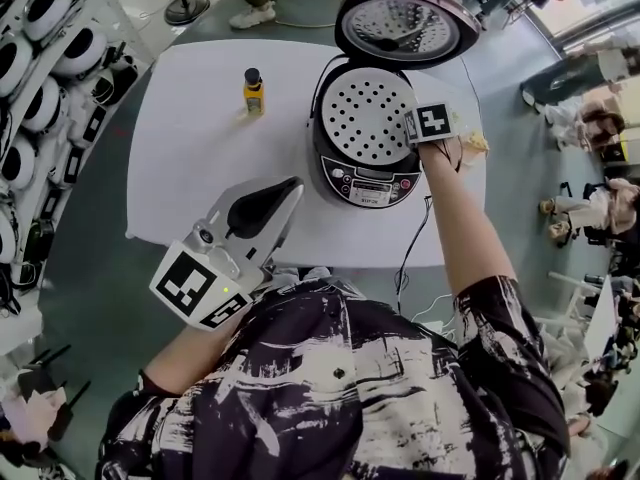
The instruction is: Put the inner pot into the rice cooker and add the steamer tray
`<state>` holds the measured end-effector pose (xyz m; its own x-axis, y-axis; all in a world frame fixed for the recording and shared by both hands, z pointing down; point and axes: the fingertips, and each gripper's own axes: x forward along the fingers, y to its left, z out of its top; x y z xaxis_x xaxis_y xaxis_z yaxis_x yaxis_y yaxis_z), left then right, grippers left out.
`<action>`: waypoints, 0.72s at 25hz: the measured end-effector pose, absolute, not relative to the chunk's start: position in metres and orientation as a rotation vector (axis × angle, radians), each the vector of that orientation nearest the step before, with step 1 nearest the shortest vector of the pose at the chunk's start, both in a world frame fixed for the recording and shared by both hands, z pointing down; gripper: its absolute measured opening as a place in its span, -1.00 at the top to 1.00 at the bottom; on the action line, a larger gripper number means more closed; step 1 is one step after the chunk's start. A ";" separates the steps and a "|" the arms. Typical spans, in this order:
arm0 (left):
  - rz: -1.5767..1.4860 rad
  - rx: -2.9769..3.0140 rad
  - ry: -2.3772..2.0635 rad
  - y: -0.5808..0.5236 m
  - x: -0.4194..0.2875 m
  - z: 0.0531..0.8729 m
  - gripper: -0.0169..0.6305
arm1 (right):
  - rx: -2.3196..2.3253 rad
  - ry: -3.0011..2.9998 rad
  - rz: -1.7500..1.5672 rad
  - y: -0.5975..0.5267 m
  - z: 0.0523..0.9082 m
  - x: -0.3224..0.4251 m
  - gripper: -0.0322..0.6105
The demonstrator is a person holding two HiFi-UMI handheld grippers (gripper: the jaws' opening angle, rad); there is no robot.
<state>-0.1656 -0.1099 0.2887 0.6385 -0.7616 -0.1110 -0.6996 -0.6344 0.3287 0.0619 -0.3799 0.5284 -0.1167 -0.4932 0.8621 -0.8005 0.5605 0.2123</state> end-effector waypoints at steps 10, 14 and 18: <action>-0.346 2.638 -1.130 -0.114 -0.146 0.282 0.93 | 1.045 -1.800 0.282 -0.370 0.529 0.066 0.68; -0.347 2.648 -1.112 -0.115 -0.136 0.281 0.93 | 1.033 -1.812 0.261 -0.367 0.528 0.066 0.66; -0.345 2.651 -1.101 -0.117 -0.130 0.280 0.93 | 1.013 -1.913 0.361 -0.366 0.528 0.060 0.25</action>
<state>-0.1298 -0.1166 0.2798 0.6863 -0.7172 -0.1209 -0.6581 -0.6832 0.3163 0.0598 -0.3656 0.5276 -0.2469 -0.5042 0.8275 -0.7709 0.6196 0.1476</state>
